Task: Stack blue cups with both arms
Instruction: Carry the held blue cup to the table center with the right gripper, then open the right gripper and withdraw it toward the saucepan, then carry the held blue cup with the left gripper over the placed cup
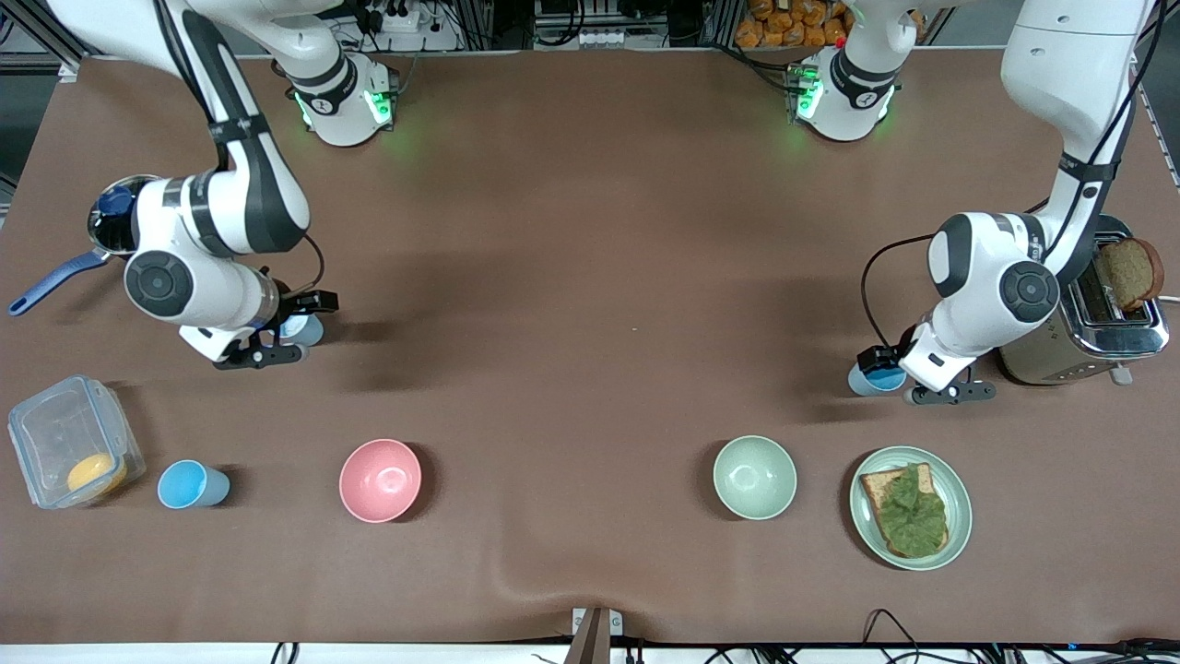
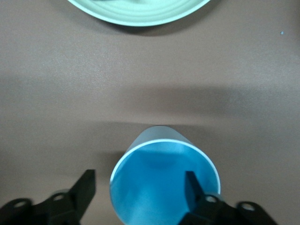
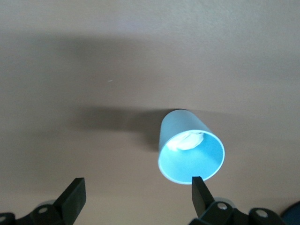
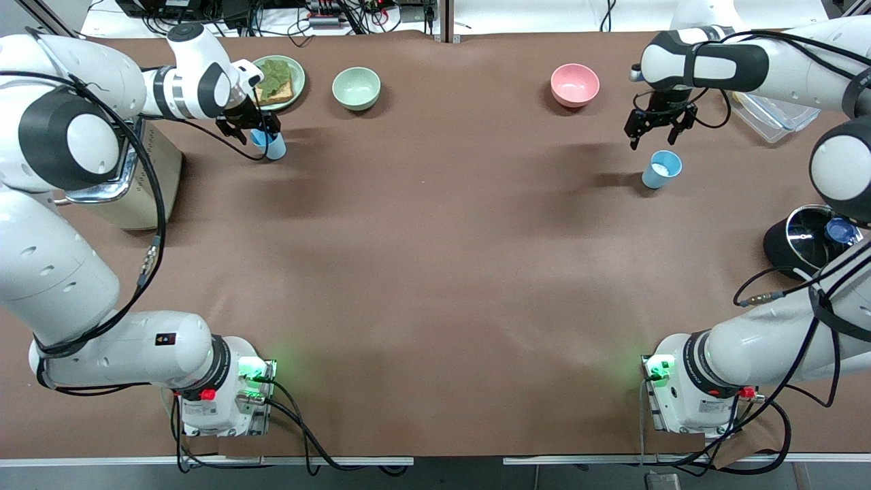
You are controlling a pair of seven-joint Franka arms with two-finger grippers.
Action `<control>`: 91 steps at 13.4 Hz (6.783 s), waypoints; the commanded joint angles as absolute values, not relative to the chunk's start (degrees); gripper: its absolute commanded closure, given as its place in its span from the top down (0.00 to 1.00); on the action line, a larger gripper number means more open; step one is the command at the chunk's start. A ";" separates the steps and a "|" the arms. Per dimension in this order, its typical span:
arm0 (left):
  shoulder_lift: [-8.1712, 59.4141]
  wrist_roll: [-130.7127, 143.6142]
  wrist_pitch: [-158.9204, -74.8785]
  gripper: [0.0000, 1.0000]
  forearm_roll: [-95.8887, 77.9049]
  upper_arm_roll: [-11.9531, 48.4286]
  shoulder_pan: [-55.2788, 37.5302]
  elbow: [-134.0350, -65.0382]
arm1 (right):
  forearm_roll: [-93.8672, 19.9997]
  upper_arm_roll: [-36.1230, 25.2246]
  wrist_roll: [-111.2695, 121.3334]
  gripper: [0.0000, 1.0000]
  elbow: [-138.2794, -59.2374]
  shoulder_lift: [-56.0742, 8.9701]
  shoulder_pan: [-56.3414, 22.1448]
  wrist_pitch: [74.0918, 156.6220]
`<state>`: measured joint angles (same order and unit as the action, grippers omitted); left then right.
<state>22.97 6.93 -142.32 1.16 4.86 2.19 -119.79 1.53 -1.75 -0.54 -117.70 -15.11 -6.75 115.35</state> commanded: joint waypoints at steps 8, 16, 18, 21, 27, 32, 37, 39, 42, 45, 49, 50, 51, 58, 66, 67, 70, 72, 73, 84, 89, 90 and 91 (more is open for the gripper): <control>20.31 7.12 -134.85 0.00 1.85 8.69 2.28 -114.36 | 2.37 -1.14 -1.41 0.00 -121.20 -21.00 -5.45 123.05; 15.83 6.16 -120.86 0.00 2.37 10.20 2.72 -106.00 | 1.85 -1.05 -5.77 0.00 -110.58 -21.27 -9.47 108.38; 15.12 6.50 -118.49 0.00 2.37 10.28 2.46 -104.25 | 0.80 -0.88 -12.36 0.00 -108.47 -21.27 -14.83 107.75; 15.12 7.03 -115.06 0.00 1.67 10.89 2.11 -101.43 | -6.48 -1.05 -18.96 0.00 -104.43 -22.32 -23.62 107.84; 15.99 8.69 -113.82 0.00 1.58 11.95 0.27 -97.22 | -15.21 -0.97 -33.90 0.00 -89.23 -34.25 -36.19 108.54; 15.91 13.70 -113.21 0.00 1.67 11.95 -4.03 -96.24 | -15.38 -1.05 -36.30 0.00 -86.31 -39.46 -38.93 114.86; 15.03 16.61 -110.84 0.00 1.67 13.79 -5.54 -96.33 | -14.59 -1.05 -35.95 1.00 -86.31 -41.13 -40.43 116.27; 13.98 18.97 -108.12 0.00 1.67 16.25 -5.53 -96.33 | -14.50 -1.05 -35.77 1.00 -85.18 -40.78 -40.96 116.11; 13.27 21.62 -104.41 0.00 2.02 18.28 -5.45 -95.89 | -14.50 -1.58 -35.33 1.00 -80.09 -39.38 -39.64 108.59; 13.62 20.74 -103.28 0.00 1.93 17.67 -4.05 -94.40 | -14.68 -1.50 -35.51 1.00 -74.63 -37.89 -33.94 95.75; 12.57 20.39 -100.47 0.00 2.29 17.67 -2.11 -94.31 | -11.44 -2.11 -32.98 1.00 -75.50 -30.16 -28.22 88.26; 11.35 20.30 -99.94 0.00 2.02 17.75 -1.33 -94.31 | -9.86 -2.11 -30.96 1.00 -75.59 -29.10 -26.73 86.76; 10.73 20.39 -99.93 0.00 1.67 17.75 -1.23 -94.22 | -9.06 -2.11 -29.63 1.00 -75.59 -28.31 -25.67 85.01; 8.70 19.25 -97.64 0.00 -1.76 18.28 0.09 -94.13 | -7.38 -1.32 -22.41 1.00 -83.04 -15.75 -15.05 82.35; 9.23 19.25 -99.05 0.00 -1.32 18.46 -0.26 -94.13 | 5.94 -0.97 4.73 1.00 -90.36 -5.71 -4.13 86.22; 9.23 19.51 -99.05 0.00 -1.41 18.54 -0.44 -94.04 | 9.28 -0.97 4.40 1.00 -90.09 -4.67 -4.13 85.96; 9.40 20.30 -98.62 0.00 -2.72 18.89 -1.14 -90.09 | 9.14 -1.06 6.68 1.00 -89.65 -3.43 -3.43 86.75; 9.40 22.13 -98.61 0.00 -5.17 20.03 -2.28 -89.48 | 4.52 -1.14 6.77 1.00 -89.91 -1.94 -1.59 87.54; 9.58 25.89 -98.70 0.00 -6.58 20.91 -3.76 -89.30 | 1.70 -1.32 6.59 1.00 -89.91 -1.32 -0.62 87.54; 27.58 67.56 -115.73 0.00 -3.88 20.21 -28.64 -80.51 | -1.67 -4.92 7.21 1.00 -90.44 -0.17 -0.26 90.18; 35.31 72.50 -120.58 0.00 -1.41 16.10 -37.24 -80.07 | -1.06 -4.75 8.87 1.00 -90.35 -0.35 -0.53 89.30; 36.81 73.21 -121.89 0.00 -0.88 13.13 -40.57 -79.63 | -0.97 -4.66 9.05 1.00 -90.26 -0.35 -0.79 89.30; 38.39 74.61 -123.47 0.00 -0.88 10.49 -43.56 -78.85 | -0.97 -4.66 9.05 1.00 -90.35 -0.35 -1.05 89.30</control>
<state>34.75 71.46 -121.79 -2.59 14.98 -38.20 -82.33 -1.06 -5.24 8.17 -88.62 -1.98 -1.15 89.18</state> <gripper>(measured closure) 0.969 0.000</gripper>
